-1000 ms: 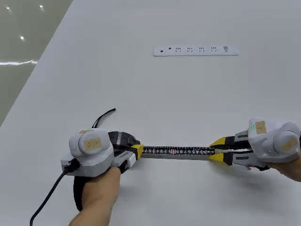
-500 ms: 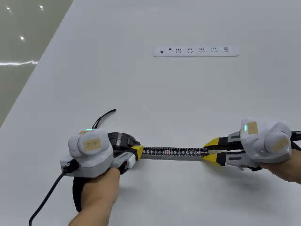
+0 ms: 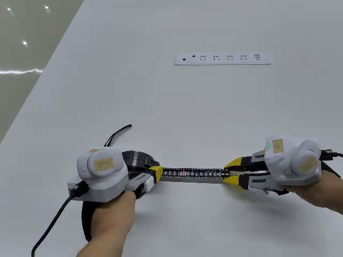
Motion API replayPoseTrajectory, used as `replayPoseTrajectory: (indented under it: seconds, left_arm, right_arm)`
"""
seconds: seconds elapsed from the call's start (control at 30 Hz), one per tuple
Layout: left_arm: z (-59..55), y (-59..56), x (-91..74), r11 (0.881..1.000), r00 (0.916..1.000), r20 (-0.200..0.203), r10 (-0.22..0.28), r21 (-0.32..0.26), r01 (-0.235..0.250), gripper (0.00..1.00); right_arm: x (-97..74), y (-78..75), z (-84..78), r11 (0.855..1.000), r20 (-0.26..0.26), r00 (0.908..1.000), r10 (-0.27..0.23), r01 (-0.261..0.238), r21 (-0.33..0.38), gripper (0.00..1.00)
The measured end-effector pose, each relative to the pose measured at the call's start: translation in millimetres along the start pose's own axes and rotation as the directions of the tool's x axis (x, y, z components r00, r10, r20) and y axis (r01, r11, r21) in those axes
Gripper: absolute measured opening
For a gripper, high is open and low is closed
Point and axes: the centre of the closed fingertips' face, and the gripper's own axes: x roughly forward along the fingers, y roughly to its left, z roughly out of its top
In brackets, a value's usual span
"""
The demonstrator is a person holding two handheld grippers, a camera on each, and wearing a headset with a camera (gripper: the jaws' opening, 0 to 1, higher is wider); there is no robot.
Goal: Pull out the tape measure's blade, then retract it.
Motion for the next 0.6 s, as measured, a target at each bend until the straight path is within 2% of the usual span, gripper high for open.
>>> replayPoseTrajectory:
  seconds: [0.6]
  left_arm:
    - [1.1,-1.2,1.8,1.000,1.0000,-0.004,-0.004,-0.002,0.004,0.61]
  right_arm:
    - [10.3,0.3,6.4,1.000,0.009,0.9999,0.009,-0.009,0.003,0.12]
